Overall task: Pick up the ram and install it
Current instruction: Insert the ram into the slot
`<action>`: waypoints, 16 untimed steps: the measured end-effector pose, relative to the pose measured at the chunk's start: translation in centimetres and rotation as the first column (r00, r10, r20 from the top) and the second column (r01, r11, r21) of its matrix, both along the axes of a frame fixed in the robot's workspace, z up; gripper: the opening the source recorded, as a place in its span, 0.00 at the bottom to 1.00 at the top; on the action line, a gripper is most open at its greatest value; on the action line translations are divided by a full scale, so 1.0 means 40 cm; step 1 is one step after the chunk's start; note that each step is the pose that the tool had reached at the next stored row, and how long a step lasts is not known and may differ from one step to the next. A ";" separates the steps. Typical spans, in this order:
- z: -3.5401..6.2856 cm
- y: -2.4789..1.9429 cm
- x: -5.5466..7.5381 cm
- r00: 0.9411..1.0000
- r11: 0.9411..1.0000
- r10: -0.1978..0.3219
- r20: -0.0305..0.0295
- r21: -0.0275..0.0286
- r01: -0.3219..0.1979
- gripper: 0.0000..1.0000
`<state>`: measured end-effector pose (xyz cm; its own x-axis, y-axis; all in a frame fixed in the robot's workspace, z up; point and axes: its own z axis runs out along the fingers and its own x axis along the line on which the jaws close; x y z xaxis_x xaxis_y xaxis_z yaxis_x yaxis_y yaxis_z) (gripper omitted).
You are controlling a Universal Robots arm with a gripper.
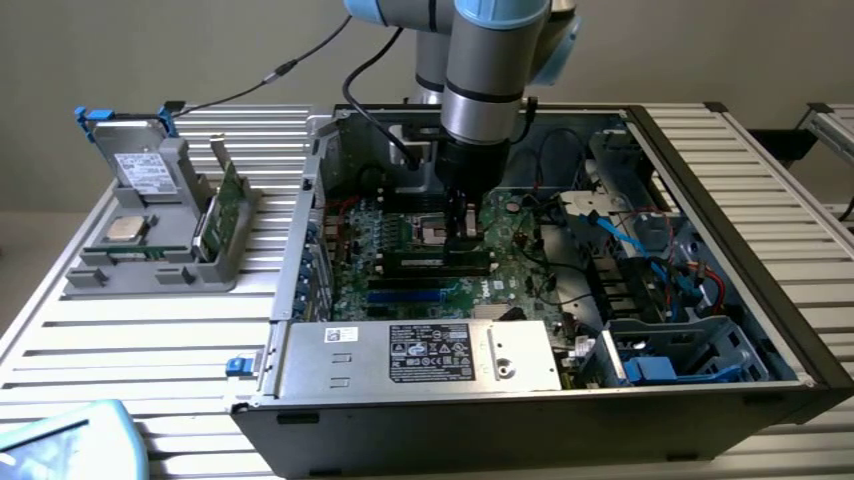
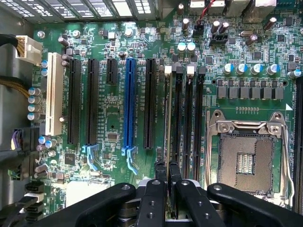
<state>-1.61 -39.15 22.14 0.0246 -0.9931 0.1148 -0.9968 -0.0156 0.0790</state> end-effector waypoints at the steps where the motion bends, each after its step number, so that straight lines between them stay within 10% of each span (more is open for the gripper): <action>1: 0.000 0.000 0.000 1.000 1.000 0.000 0.000 0.000 0.000 0.14; 16: -0.010 0.000 0.000 1.000 1.000 0.000 0.000 0.000 0.000 0.14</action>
